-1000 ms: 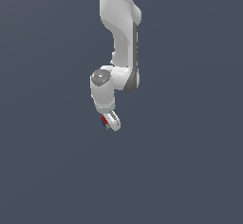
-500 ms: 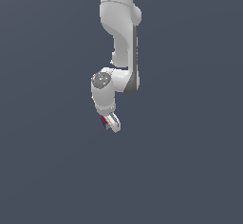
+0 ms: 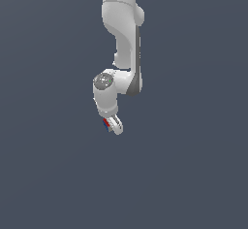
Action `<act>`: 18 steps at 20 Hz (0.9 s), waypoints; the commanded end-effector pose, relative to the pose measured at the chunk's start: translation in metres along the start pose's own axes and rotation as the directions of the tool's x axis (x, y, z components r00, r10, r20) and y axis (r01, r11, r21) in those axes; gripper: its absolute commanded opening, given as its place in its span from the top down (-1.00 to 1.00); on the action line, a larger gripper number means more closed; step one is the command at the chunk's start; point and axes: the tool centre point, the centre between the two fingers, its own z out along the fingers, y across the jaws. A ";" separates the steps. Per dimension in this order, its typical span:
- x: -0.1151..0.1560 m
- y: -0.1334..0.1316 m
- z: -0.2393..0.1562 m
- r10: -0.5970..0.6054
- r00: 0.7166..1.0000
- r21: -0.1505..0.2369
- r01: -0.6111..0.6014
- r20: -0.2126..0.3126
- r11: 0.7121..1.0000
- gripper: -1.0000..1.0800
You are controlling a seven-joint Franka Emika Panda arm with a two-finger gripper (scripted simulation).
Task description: Pick up the object and move it to a goal position.
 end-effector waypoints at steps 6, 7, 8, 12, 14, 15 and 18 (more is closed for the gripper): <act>-0.008 0.010 -0.016 0.000 1.000 0.002 0.000 0.000 1.000 1.00; -0.009 0.012 -0.020 0.000 1.000 0.002 0.000 0.000 1.000 1.00; -0.011 0.014 -0.024 0.000 1.000 0.002 0.000 0.000 1.000 1.00; -0.021 0.026 -0.043 0.000 1.000 0.002 0.000 0.000 1.000 1.00; -0.026 0.033 -0.053 0.000 1.000 0.002 0.000 0.000 1.000 1.00; -0.029 0.036 -0.058 0.000 1.000 0.002 0.000 0.000 1.000 1.00; -0.035 0.044 -0.071 0.000 1.000 0.002 0.000 0.000 1.000 1.00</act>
